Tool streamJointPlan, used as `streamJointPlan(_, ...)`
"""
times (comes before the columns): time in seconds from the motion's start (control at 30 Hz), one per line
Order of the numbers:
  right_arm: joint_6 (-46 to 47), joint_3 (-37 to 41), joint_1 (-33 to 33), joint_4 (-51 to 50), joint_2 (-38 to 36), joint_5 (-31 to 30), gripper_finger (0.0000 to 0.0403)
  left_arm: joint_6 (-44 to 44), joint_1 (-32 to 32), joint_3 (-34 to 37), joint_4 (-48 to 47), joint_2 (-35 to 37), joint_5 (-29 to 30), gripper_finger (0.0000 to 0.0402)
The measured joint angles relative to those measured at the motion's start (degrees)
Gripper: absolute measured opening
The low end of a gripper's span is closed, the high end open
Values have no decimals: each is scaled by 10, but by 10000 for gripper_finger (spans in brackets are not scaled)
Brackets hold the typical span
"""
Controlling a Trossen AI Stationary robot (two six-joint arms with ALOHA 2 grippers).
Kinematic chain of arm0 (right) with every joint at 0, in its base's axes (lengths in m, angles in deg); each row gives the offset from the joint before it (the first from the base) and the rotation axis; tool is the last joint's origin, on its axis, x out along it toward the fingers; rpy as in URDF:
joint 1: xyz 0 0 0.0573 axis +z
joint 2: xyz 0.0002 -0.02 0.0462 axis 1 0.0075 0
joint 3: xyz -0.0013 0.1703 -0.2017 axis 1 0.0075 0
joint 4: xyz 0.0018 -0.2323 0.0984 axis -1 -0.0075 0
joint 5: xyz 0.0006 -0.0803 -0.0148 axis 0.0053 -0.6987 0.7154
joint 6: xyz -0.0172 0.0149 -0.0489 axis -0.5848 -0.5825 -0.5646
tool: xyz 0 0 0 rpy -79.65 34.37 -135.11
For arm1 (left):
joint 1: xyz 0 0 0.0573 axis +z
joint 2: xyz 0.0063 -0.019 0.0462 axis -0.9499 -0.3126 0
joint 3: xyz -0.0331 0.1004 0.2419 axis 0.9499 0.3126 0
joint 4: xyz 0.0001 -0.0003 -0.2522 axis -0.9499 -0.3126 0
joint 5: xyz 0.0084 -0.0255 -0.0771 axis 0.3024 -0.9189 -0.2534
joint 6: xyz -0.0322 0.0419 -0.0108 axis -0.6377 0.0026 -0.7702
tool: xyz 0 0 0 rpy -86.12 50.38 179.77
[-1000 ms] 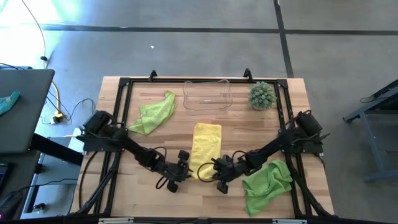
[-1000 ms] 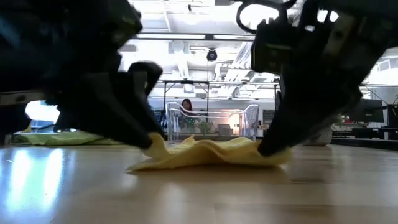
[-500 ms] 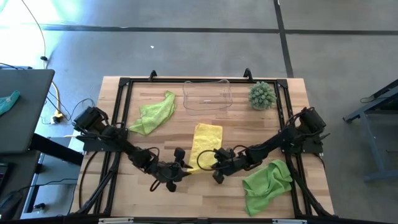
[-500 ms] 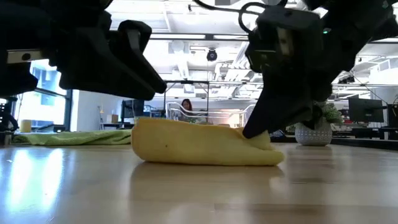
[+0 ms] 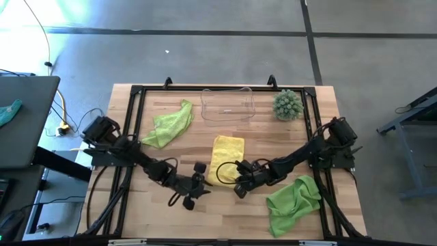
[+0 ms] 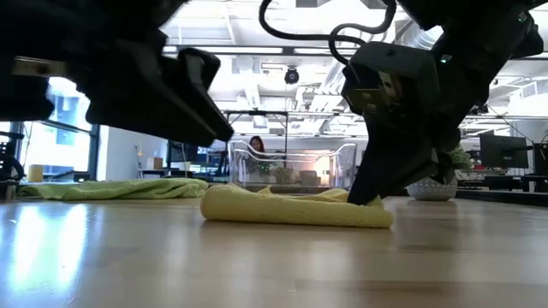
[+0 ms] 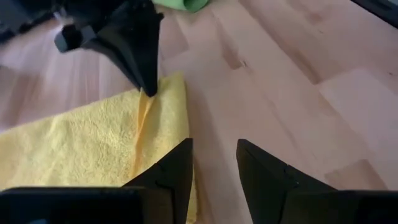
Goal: Roll microfiber towels into tight, uniform cylinder then place into a basket
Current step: Roll the yellow microfiber towel
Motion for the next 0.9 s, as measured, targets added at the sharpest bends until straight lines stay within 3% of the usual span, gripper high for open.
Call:
streamJointPlan(0.37, -12, 0, 0, 0, 0, 0, 0, -105, 70, 0, 2, -14, 3, 113)
streamJointPlan(0.77, -26, 0, 0, -5, 0, 1, 3, -120, 76, 0, 10, -80, -32, 55)
streamJointPlan(0.9, -50, 0, 0, -7, -2, 3, 34, -126, 76, -1, 20, -91, -37, 43)
